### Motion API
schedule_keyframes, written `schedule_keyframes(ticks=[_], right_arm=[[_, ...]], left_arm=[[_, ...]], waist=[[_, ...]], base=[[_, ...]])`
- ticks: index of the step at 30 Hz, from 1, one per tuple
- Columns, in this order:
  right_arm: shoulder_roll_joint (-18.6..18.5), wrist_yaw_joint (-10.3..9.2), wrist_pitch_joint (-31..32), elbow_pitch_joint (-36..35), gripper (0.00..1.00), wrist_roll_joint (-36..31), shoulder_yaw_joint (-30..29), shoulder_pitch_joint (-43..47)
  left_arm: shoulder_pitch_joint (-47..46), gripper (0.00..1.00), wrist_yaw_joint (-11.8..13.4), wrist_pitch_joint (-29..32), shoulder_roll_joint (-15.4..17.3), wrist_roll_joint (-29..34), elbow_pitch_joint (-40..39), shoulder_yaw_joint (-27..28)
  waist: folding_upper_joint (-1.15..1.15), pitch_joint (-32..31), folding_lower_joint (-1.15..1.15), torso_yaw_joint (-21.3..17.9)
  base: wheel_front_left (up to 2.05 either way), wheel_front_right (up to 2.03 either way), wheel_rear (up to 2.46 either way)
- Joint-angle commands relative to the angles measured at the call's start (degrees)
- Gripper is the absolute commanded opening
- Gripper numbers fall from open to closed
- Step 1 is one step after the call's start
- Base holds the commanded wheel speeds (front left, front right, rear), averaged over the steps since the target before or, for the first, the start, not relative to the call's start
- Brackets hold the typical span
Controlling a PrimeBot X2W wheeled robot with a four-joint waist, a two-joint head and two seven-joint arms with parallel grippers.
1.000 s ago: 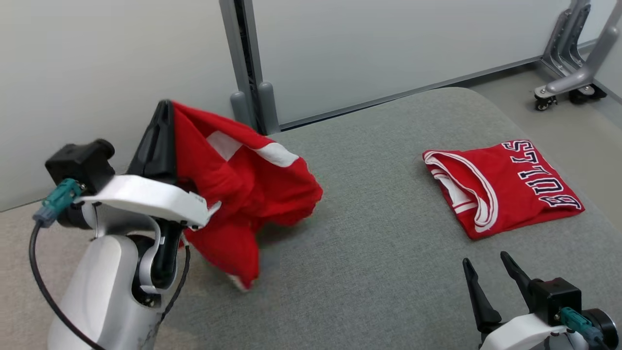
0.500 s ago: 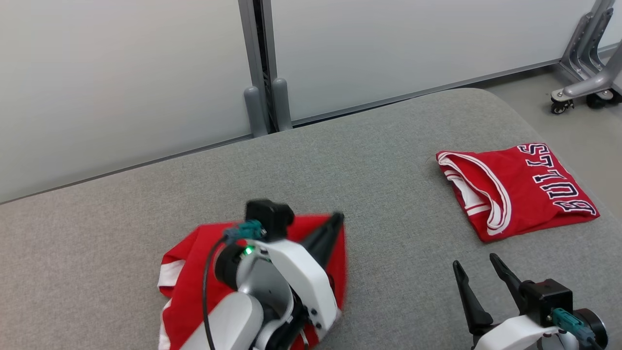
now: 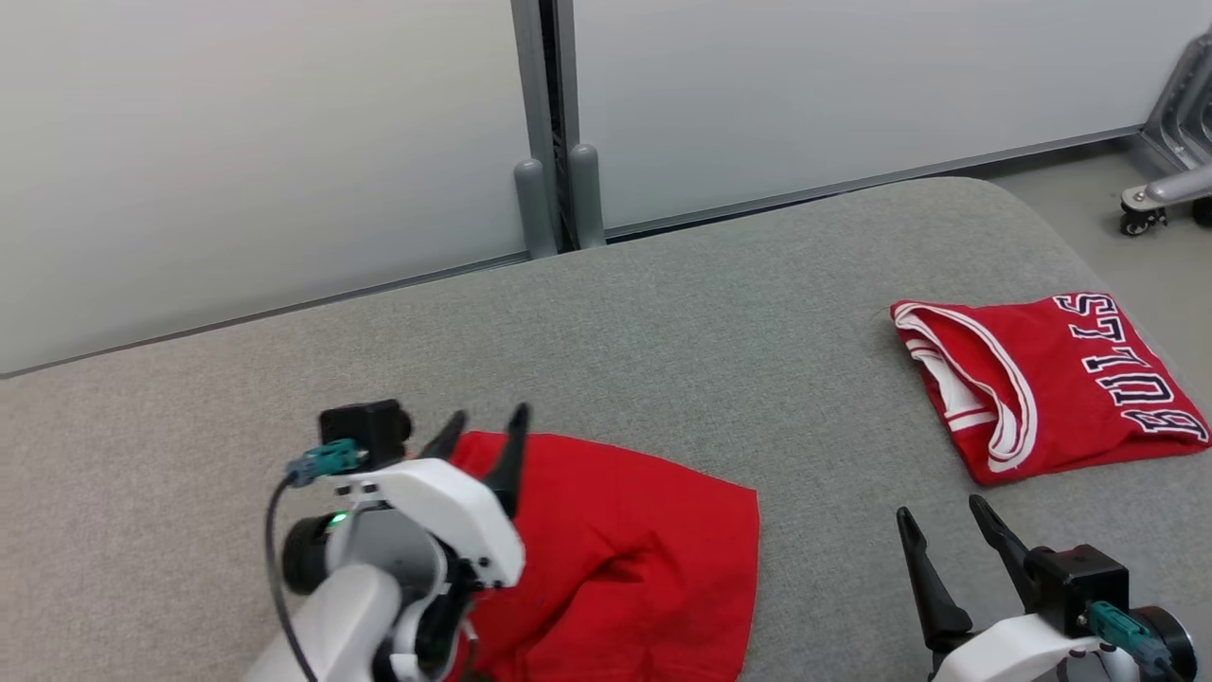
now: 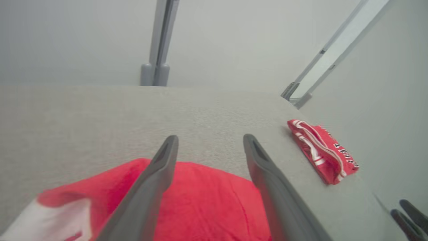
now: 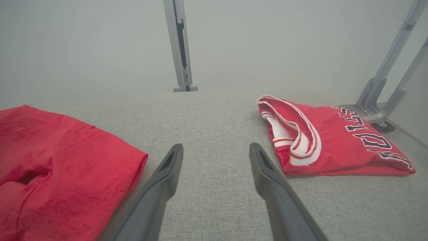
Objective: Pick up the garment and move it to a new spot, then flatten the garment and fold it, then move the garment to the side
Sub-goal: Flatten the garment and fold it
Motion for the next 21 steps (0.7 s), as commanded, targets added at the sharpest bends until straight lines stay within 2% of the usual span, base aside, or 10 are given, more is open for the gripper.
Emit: schedule_keyframes(ticks=[1,5,7,14,21], right_arm=[[-0.25,0.01,-0.08,-0.19,1.0,0.18,-0.07,0.24],[-0.26,0.01,0.18,-0.32,1.0,0.27,0.39,0.06],[-0.27,0.01,0.25,-0.35,1.0,0.29,0.54,0.01],[-0.27,0.01,0.52,-0.52,1.0,0.05,1.28,-0.9],[-0.27,0.01,0.7,-0.88,1.0,-0.66,0.74,-0.76]], left_arm=[[0.7,1.0,0.87,-0.09,0.98,0.5,0.45,0.49],[2.49,1.0,4.36,2.55,4.66,-0.44,2.93,2.99],[2.7,1.0,5.57,5.59,6.8,0.47,4.77,2.1],[0.37,1.0,9.43,9.27,9.03,1.51,12.18,2.21],[1.13,1.0,5.01,11.05,8.0,-3.4,15.8,4.2]], waist=[[0.0,-0.03,0.0,0.47],[0.0,-0.01,0.0,1.22],[0.0,0.05,0.0,1.35],[0.0,0.75,0.0,0.33],[0.0,1.61,0.0,-1.3]], base=[[0.0,0.0,0.0],[0.0,0.0,0.0],[0.0,0.0,0.0],[0.0,0.0,0.0],[0.0,0.0,0.0]])
